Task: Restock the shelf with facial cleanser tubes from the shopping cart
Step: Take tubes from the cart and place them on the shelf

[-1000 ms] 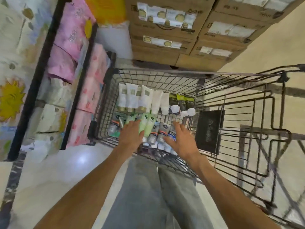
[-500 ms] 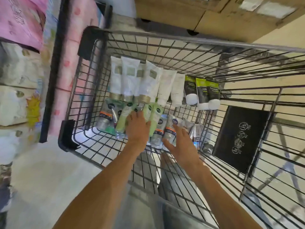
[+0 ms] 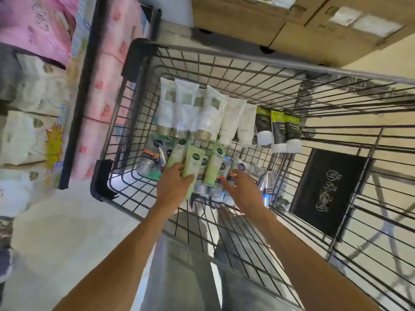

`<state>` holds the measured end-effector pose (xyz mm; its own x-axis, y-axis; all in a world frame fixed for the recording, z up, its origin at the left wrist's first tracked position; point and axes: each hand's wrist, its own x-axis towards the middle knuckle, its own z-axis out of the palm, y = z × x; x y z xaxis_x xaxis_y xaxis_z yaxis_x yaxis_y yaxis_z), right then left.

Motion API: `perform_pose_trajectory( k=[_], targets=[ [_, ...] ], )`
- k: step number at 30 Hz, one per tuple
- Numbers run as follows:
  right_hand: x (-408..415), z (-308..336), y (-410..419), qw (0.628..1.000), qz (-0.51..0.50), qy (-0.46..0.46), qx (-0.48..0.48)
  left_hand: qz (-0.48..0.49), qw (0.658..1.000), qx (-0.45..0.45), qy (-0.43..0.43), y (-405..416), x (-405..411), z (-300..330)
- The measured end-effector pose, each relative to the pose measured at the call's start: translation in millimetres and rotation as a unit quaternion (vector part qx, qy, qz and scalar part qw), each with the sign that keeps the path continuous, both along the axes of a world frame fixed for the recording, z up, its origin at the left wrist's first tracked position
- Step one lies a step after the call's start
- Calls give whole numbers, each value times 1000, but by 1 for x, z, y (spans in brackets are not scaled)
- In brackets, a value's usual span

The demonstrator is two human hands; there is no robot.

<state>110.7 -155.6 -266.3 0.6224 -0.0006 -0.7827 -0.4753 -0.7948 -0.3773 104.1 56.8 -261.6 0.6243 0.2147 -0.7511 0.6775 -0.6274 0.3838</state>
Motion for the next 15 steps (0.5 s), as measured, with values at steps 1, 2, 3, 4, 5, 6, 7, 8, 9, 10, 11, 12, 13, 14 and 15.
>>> perform_pose_trajectory(
  k=[1,2,3,4,5,6,7,8,9,10,11,12,13,14,15],
  targets=[
    [3,-3,5,1000,-18,4,6,14,1000,-4,0,6,-5,5],
    [7,-5,11,999,-39,11,14,32,999,-6,-4,12,-9,9],
    [10,-8,17,998,-57,16,20,47,999,-5,-7,16,-12,13],
    [14,-11,22,997,-73,20,23,68,998,-7,-11,19,-13,17],
    [16,-15,28,995,-89,26,21,88,996,-7,-13,22,-14,16],
    [19,-21,33,994,-104,34,13,107,994,-6,-22,24,-13,18],
    [22,-27,38,992,-119,44,2,115,993,-8,-28,26,-12,16],
    [24,-34,43,989,-137,52,-7,115,993,-13,-36,28,-10,18],
    [26,-39,49,986,-154,55,-14,118,992,-21,-39,32,-9,14],
    [28,-44,54,984,-166,57,-22,122,991,-24,-38,35,-7,12],
    [30,-48,59,983,-172,58,-30,126,991,-24,-33,37,-7,9],
    [31,-50,64,982,-177,57,-37,128,991,-19,-32,40,-7,10],
    [33,-54,67,981,-183,57,-41,132,991,-16,-29,42,-7,8],
    [34,-54,69,978,-196,61,-37,135,990,-14,-30,44,-7,7],
    [35,-55,69,975,-213,63,-24,135,990,-14,-29,45,-8,5]
  ],
)
